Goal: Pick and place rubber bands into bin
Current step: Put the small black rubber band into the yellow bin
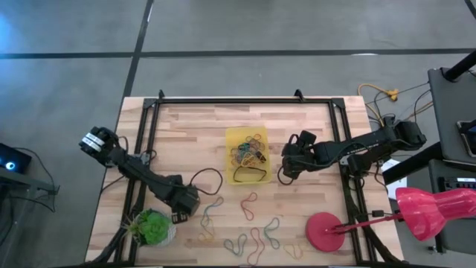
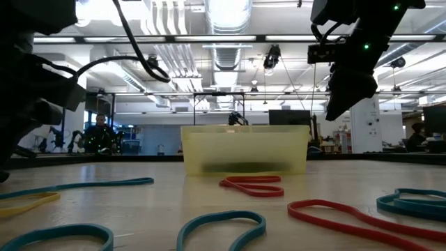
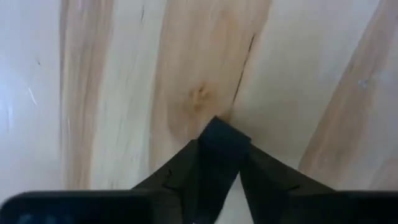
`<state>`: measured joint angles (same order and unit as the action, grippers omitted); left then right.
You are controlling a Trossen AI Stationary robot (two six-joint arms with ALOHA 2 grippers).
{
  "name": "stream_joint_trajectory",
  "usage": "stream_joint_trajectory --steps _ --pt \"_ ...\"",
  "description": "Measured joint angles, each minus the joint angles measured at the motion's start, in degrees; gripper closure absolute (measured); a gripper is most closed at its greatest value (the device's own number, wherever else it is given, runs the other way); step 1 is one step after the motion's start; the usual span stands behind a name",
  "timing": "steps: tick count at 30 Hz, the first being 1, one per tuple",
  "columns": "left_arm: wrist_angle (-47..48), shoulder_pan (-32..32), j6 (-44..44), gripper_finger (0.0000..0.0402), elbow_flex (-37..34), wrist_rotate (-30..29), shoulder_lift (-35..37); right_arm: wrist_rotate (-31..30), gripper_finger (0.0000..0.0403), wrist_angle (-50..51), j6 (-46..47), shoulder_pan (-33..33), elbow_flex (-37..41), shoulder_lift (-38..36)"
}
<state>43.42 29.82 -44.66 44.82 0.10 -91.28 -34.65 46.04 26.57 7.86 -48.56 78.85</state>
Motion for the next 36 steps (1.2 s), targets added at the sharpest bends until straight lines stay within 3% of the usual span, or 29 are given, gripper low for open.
stream_joint_trajectory --steps 8,12,15,20,24,28,33,36 --pt "-0.28 -2.54 4.71 0.0396 -0.15 -6.3 -0.79 0.0 0.0165 -0.04 0.02 0.0 0.07 0.0" --pt "1.11 -5.1 9.95 0.04 -0.09 -8.07 1.63 0.02 0.0165 -0.04 0.02 0.0 0.07 0.0" --pt "7.36 -7.82 14.83 0.0401 1.29 -14.57 3.95 0.07 0.0165 0.01 0.3 0.0 0.09 0.0" --pt "13.9 -14.76 25.45 0.0401 6.73 -23.96 9.83 0.11 0.0165 0.03 0.82 -0.04 0.11 -0.02" --pt "11.63 -22.56 36.83 0.0401 12.89 -27.56 13.12 0.13 0.0165 0.07 0.85 -0.04 0.24 -0.02" --pt "2.02 -29.44 50.02 0.0401 19.11 -23.75 14.49 0.13 0.0165 0.07 0.85 -0.03 0.28 -0.02" --pt "-10.53 -36.35 55.34 0.0401 24.43 -3.44 11.07 0.15 0.0165 0.07 0.87 -0.01 0.28 -0.02" --pt "-12.71 -37.71 54.26 0.0401 25.67 2.69 5.85 0.17 0.0165 0.04 0.9 0.0 0.28 -0.02"
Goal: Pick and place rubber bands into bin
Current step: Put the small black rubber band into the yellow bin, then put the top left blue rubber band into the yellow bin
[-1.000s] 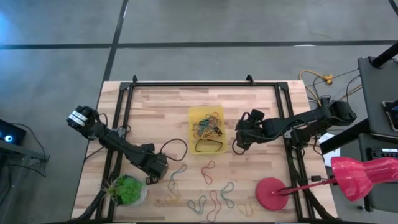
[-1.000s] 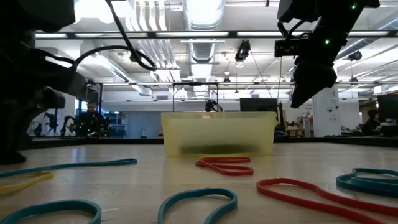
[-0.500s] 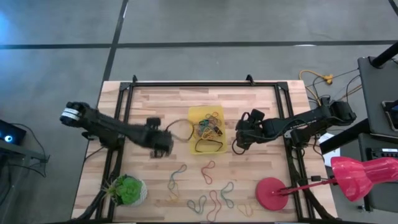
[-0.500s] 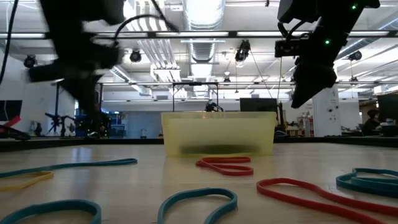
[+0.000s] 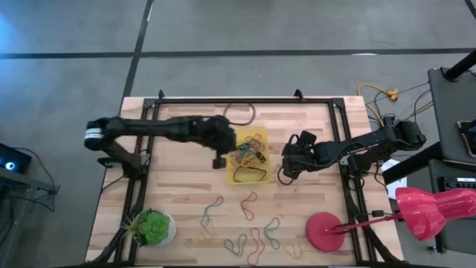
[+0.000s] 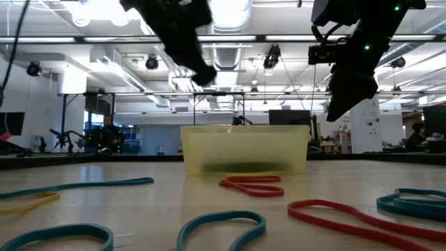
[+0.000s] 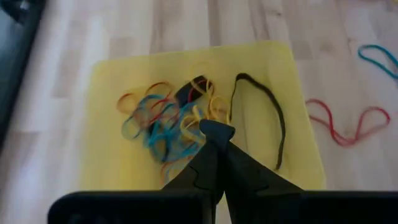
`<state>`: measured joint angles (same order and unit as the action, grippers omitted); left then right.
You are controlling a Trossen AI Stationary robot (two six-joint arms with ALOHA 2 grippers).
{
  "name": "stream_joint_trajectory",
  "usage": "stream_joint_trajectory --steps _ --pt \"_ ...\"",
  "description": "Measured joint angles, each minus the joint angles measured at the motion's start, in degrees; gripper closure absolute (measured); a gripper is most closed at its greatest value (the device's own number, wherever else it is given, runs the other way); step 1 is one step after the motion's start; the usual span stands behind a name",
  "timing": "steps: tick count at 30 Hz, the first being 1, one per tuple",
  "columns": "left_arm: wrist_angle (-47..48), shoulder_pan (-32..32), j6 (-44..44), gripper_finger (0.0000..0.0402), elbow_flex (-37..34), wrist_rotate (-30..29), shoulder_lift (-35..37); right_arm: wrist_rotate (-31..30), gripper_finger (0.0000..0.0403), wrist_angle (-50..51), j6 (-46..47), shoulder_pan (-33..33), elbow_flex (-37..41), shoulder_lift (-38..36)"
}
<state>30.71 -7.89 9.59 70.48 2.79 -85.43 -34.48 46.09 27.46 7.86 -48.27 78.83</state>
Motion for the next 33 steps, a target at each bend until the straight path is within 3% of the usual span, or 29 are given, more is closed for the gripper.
stream_joint_trajectory --steps 4,10,15,20,28,33 --pt "-4.19 -0.01 -0.33 0.038 2.98 2.77 -7.79 0.02 0.0165 -0.02 1.26 0.0 0.01 0.0" --pt "0.71 0.11 -4.72 0.0285 7.33 2.86 -13.88 0.66 0.0165 -0.02 2.58 0.0 0.07 0.0" --pt "17.2 1.2 -4.31 0.0214 6.79 2.9 -10.12 1.56 0.0165 0.01 2.56 0.01 0.07 0.0" --pt "25.8 6.9 -4.96 0.0199 1.13 3.12 -2.83 1.51 0.0165 -0.02 2.1 0.0 0.19 0.0" --pt "15.57 20.26 -23.72 0.0199 -8.5 4.63 -0.1 1.44 0.0165 -0.24 0.85 0.0 0.57 0.0" --pt "5.1 23.62 -33.32 0.0199 -12.7 4.15 -2.29 1.27 0.0165 -1.68 1.02 0.0 0.57 0.0"
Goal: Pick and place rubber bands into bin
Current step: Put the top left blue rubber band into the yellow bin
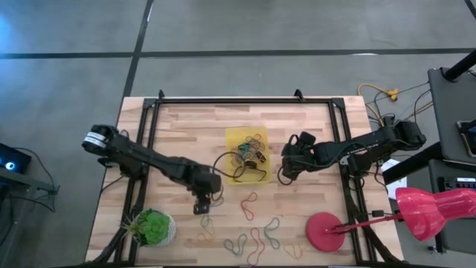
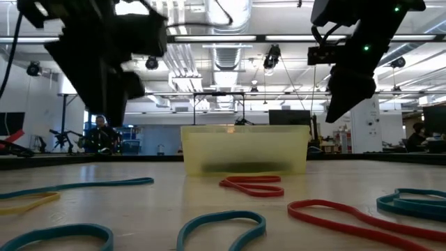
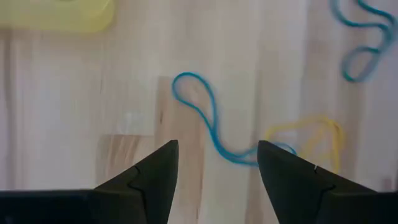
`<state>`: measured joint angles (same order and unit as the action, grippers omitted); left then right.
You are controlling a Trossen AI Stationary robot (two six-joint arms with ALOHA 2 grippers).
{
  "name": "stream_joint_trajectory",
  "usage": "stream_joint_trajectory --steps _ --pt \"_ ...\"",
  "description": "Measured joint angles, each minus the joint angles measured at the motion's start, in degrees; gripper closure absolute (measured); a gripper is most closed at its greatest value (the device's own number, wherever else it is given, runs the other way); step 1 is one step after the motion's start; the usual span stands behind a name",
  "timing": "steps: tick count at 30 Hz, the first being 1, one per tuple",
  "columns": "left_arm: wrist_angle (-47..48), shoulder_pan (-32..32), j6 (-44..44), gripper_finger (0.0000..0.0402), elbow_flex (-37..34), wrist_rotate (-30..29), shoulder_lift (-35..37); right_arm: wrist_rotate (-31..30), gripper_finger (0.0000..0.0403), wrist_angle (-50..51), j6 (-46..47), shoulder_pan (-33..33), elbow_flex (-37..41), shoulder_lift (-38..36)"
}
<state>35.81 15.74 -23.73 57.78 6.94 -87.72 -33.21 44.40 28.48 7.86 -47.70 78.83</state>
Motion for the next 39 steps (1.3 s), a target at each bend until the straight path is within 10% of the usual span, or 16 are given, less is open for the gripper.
stream_joint_trajectory --steps 39 --pt "-7.51 11.96 -20.96 0.0207 -3.06 -17.82 -14.15 0.97 0.0165 -1.77 3.04 0.0 0.27 0.02"
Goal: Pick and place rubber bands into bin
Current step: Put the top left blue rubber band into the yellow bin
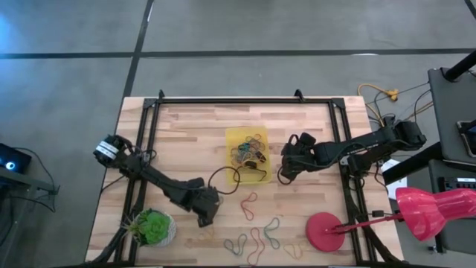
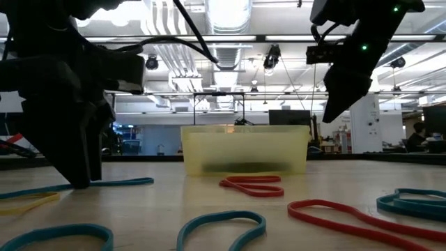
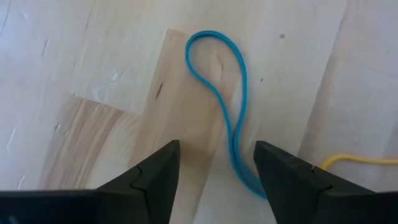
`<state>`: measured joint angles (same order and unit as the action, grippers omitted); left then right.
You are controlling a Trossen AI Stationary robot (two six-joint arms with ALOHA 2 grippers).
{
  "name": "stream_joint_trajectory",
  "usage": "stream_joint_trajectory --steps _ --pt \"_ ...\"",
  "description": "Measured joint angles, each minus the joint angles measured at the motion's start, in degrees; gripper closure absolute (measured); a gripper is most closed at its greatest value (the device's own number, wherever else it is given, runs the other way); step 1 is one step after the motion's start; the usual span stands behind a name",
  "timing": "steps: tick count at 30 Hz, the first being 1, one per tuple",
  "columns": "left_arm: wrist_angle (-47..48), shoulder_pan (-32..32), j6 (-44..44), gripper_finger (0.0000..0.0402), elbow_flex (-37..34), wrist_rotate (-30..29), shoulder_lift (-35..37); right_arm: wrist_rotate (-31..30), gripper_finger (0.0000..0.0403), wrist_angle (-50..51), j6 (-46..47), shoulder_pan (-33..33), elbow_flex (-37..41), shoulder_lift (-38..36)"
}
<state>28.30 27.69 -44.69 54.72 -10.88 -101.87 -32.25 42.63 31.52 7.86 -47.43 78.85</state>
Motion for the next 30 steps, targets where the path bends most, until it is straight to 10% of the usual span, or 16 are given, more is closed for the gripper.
stream_joint_trajectory --steps 19,30 --pt "-5.93 0.3 0.37 0.0393 0.07 -0.45 -6.33 4.43 0.0165 -0.07 14.09 5.51 -0.91 0.0" --pt "-4.56 -0.34 2.15 0.0401 1.73 -8.05 1.09 4.4 0.0165 -0.18 20.36 10.05 -0.91 0.0"
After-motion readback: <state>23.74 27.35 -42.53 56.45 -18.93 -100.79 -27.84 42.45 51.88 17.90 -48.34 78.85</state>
